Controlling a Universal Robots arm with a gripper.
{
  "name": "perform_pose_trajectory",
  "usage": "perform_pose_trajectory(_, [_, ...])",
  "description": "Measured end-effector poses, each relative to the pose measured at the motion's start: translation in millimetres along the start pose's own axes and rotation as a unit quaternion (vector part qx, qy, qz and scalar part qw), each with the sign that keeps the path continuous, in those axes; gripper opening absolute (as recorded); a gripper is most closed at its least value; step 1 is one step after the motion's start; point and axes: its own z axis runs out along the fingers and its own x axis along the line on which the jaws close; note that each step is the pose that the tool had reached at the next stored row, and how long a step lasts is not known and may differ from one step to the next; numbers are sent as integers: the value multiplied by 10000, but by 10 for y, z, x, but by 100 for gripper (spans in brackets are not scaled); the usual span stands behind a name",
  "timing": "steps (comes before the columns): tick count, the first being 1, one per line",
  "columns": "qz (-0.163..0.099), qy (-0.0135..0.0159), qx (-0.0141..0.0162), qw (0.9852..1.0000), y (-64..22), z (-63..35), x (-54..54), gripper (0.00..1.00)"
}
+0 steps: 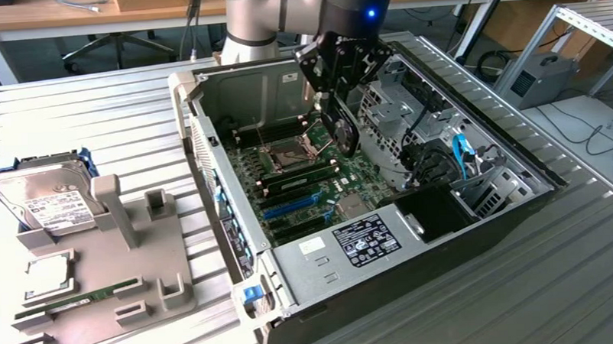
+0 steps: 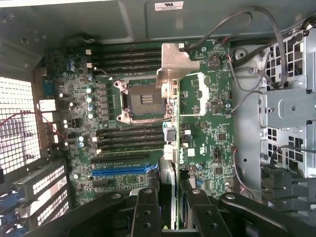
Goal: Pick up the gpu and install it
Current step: 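Pick up the gpu and move the gpu toward the slot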
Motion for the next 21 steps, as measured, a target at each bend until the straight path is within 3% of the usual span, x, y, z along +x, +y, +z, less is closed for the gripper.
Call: perform_pose_trajectory(21, [0,0,0,10000,1,94,1,26])
